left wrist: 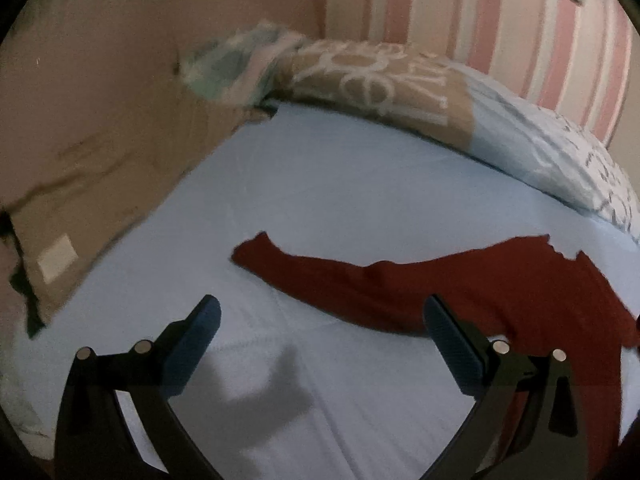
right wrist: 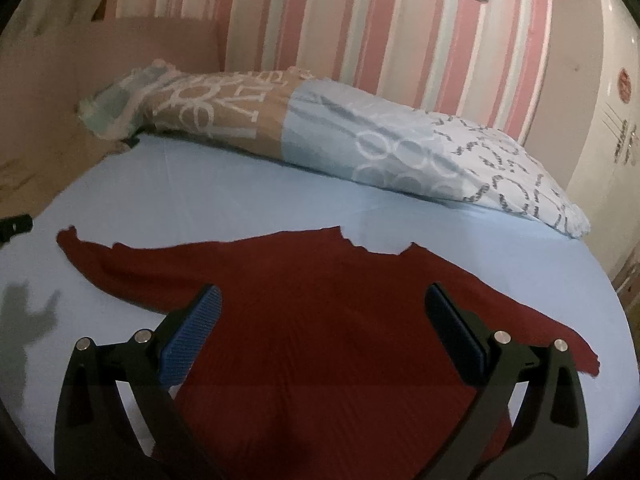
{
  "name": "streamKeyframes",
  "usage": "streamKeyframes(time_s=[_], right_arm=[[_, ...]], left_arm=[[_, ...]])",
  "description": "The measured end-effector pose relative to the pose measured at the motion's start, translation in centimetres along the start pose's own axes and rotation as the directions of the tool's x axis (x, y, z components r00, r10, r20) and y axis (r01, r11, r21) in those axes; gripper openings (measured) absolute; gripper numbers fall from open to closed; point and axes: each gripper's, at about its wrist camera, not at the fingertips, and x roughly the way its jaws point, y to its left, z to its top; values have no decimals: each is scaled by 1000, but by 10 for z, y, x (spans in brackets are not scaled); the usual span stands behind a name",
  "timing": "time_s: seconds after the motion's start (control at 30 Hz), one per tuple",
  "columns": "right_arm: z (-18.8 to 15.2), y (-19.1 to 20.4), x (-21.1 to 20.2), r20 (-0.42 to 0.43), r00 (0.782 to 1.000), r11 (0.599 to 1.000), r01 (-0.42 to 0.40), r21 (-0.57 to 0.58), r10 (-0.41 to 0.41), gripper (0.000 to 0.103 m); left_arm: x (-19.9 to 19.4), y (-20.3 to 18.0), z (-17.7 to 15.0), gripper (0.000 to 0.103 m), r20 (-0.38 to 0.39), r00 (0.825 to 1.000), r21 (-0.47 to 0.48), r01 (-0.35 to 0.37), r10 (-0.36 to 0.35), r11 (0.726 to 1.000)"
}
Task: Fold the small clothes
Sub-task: 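Reach the left gripper to the sleeve cuff nearest it and grasp it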
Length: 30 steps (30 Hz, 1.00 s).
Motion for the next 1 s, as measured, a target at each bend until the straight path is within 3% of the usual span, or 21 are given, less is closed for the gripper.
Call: streamKeyframes(time_s=[0.13,0.3,0.5,0.6,0.67,0.73,0.77,0.8,0.87,1.0], right_arm=[[-4,9,33,-28,1000,1000,-4,-14,4,100],[-14,16,66,-60,998,1000,-17,-24,16,100],[-25,25,91,-94,995,998,-23,-57,18,100],[-28,27,98,-106,994,997,-25,-67,17,100],[-30,28,98,-110,994,997,-24,-72,16,100],[-30,28,97,-104,994,997,-19,-79,11,100],[-30,28,96,-100,995,996,-15,-83,6,100],[-30,28,94,-94,996,996,-6,-89,-3,100],[-29,26,93,-90,996,996,6,-94,-15,100],[-27,20,86,-84,996,996,16,-85,-23,100]], left_arm=[[41,23,6,102,-33,999,-55,6,-8,998],[86,31,14,102,-60,991,-55,-126,123,991],[152,31,31,102,-152,948,-37,-288,280,957],[174,35,36,102,-204,934,-61,-313,295,948],[186,36,37,101,-230,911,-43,-360,341,932],[191,39,37,101,-250,914,-60,-345,321,937],[196,40,39,92,-256,915,-70,-338,311,938],[196,41,39,71,-261,917,-80,-332,301,940],[195,44,36,50,-277,933,-126,-273,230,954],[185,45,35,24,-241,953,-137,-221,184,966]])
